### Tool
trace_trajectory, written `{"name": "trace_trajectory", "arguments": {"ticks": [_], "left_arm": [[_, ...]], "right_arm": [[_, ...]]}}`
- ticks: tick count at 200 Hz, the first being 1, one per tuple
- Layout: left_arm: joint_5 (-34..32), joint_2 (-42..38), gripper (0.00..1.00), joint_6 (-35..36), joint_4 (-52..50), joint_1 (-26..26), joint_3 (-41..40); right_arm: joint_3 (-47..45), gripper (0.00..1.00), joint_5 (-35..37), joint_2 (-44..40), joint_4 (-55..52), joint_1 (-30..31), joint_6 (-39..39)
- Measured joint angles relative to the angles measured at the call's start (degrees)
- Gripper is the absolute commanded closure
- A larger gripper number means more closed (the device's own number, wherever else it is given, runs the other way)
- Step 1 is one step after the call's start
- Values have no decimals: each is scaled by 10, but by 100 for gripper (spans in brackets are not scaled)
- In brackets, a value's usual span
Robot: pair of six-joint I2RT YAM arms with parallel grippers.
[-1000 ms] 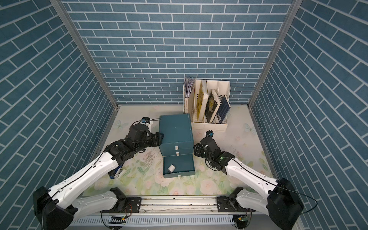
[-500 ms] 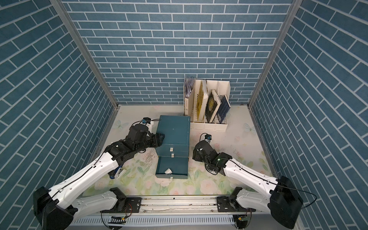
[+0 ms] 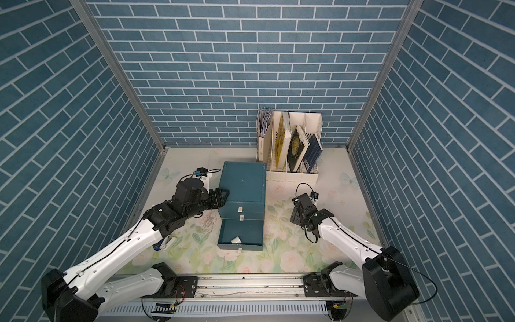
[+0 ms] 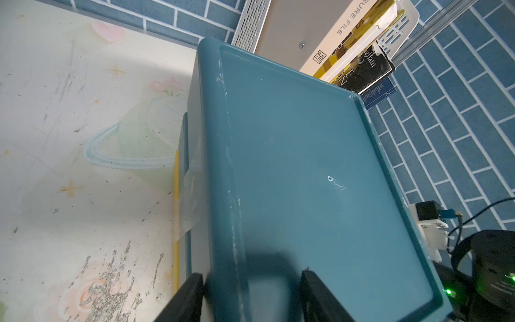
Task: Place the plugs into the drawer by color
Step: Pick up the plug from the center of the board, then adjust the storage box at the center of the board.
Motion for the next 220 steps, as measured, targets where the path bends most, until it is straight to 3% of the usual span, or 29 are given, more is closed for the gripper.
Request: {"name": "trace_trajectory", "arguments": {"ticks": [49, 75, 101, 124, 156, 188, 220], "left_arm": [[8, -7, 41, -20, 19, 0, -16], [8, -11, 41, -28, 27, 0, -23], [8, -13, 41, -33, 31, 0, -26], [8, -15, 41, -37, 32, 0, -28], [9, -15, 41, -45, 33, -1, -29], [11, -15, 43, -54, 39, -2, -33], [16, -8, 43, -65, 51, -10, -33]], "right_arm": [[-22, 24, -25, 33, 29, -2, -14], [-25, 34, -26, 45, 36, -2, -23], [-27, 38, -25, 56, 46, -2, -24], [-31, 52, -25, 58, 56, -2, -33], [-44, 79, -21, 19, 47, 6, -34], [-31, 89, 14, -90, -6, 79, -19], [5, 95, 61, -176, -53, 217, 38]]}}
